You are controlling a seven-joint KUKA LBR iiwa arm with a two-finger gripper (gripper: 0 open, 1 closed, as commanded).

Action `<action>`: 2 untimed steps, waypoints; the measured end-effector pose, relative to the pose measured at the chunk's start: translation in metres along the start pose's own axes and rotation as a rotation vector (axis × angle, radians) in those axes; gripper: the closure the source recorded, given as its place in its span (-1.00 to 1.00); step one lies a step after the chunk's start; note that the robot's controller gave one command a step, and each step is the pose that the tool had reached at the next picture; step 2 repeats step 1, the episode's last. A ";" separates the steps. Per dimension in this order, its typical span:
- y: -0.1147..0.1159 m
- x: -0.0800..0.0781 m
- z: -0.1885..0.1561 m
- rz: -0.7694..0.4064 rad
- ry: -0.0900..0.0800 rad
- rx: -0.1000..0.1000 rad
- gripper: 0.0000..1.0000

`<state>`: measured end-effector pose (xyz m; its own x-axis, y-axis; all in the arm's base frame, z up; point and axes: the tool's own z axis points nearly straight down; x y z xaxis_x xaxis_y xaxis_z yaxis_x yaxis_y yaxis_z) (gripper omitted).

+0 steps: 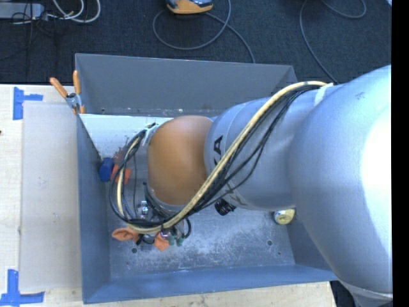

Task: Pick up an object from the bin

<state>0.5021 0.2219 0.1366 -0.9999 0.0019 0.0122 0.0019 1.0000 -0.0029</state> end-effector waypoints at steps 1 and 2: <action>-0.001 -0.009 -0.064 0.031 0.000 -0.001 1.00; -0.001 -0.009 -0.064 0.031 0.000 -0.001 1.00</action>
Offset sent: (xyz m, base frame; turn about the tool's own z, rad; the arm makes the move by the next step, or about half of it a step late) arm 0.0159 -0.0007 0.0557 0.0271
